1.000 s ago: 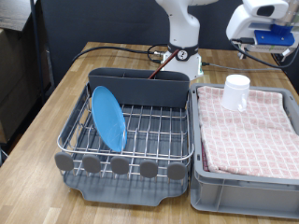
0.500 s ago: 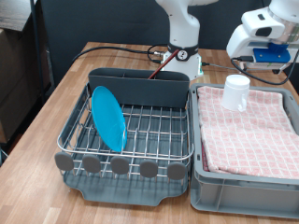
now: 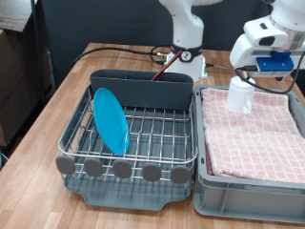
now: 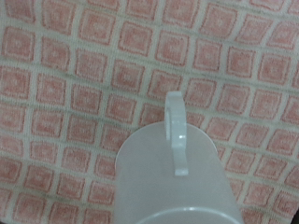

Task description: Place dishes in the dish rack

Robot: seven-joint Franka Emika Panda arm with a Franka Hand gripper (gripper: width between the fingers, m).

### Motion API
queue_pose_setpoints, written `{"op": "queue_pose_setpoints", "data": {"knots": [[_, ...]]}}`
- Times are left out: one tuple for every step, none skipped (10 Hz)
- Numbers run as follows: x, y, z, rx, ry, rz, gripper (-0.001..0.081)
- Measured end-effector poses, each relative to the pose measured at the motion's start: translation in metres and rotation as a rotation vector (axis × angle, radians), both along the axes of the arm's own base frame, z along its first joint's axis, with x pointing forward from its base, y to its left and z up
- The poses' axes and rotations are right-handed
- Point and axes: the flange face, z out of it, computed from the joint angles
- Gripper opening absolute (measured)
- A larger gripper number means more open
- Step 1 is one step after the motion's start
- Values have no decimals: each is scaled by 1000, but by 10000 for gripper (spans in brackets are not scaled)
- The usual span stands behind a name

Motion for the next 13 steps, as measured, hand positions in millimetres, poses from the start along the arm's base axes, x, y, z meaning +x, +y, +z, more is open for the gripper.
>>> {"op": "queue_pose_setpoints", "data": {"knots": [[2,-1,-9,6,-4,5,803],[4,-2,-19,10,-4,12,803],[5,-3,-27,12,4,12,803],[5,-4,-35,12,15,9,803],[6,-4,-41,14,22,6,803],[6,-4,-48,17,31,1,803],[5,-5,-53,16,42,-4,803],[4,-6,-59,19,54,-13,803],[4,-7,-63,18,65,-20,803],[3,-9,-67,19,74,-25,803],[2,-11,-71,26,76,-27,803],[2,-14,-74,33,79,-26,803],[1,-16,-76,43,79,-25,803]]}}
